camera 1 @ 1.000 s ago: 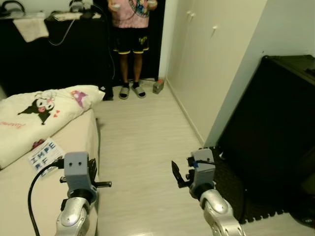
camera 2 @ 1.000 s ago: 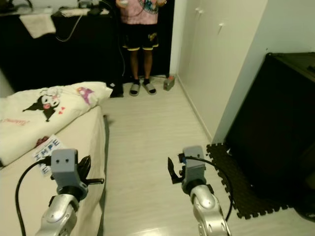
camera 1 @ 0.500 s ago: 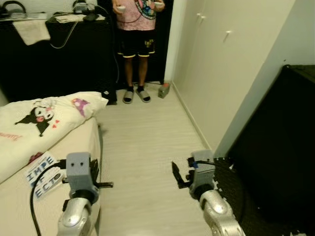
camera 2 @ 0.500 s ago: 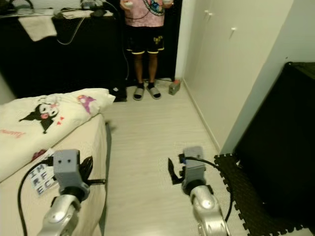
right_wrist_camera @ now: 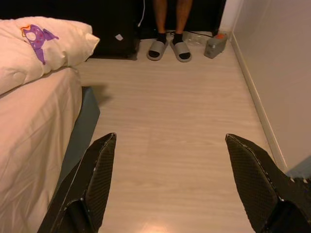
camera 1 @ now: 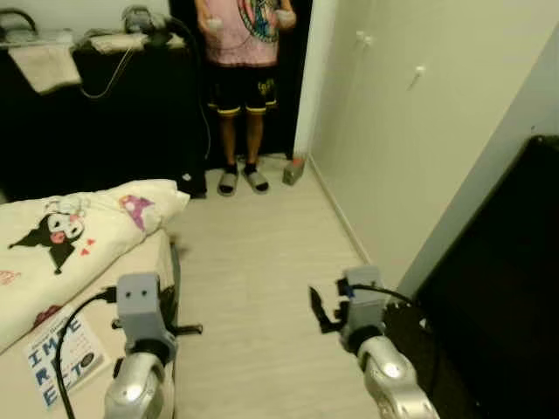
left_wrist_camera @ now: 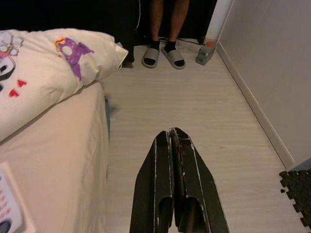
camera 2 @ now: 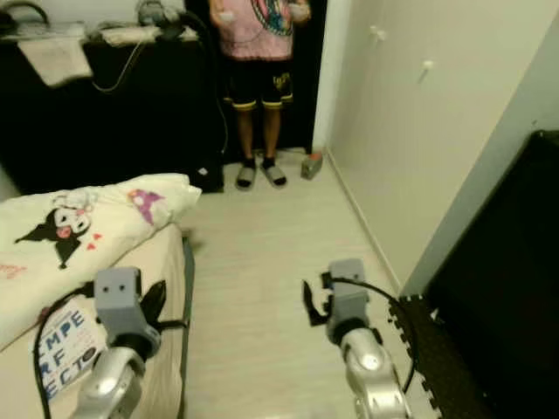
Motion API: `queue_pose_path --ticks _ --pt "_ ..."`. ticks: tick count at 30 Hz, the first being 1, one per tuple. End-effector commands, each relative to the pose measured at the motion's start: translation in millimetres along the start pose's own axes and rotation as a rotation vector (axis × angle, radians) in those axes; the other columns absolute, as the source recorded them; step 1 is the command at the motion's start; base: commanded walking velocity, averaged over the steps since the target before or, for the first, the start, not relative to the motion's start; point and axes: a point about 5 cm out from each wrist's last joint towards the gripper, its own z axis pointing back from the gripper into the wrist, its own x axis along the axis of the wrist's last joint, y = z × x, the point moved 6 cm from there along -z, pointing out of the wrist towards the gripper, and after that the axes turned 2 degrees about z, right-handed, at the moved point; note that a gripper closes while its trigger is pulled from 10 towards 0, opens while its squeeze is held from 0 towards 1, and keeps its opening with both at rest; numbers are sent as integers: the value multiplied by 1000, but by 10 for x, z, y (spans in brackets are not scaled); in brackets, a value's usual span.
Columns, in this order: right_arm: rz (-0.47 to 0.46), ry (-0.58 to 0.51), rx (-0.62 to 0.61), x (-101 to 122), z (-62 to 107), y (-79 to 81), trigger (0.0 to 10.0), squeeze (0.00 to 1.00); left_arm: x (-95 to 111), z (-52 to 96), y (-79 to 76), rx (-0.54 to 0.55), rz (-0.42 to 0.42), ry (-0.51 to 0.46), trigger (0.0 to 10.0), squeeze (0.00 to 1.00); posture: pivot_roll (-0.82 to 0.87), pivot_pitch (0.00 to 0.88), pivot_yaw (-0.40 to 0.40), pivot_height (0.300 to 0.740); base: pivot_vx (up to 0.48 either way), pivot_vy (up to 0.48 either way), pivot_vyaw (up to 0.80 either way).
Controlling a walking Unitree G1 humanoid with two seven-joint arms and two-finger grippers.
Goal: Clean up the room
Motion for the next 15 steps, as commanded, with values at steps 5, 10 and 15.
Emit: queue_pose_path --ticks 5,10,15 --pt "5 20 -26 -57 36 -94 10000 0 -22 9 -37 -14 8 12 10000 0 -39 71 -38 740 393 0 0" --pt "5 22 -25 -60 39 -100 10000 0 -22 17 -35 -13 11 13 10000 0 -38 72 -39 740 392 0 0" --pt "7 22 -23 -59 38 -101 10000 0 -22 20 -29 -10 13 14 10000 0 -38 72 -41 740 391 0 0"
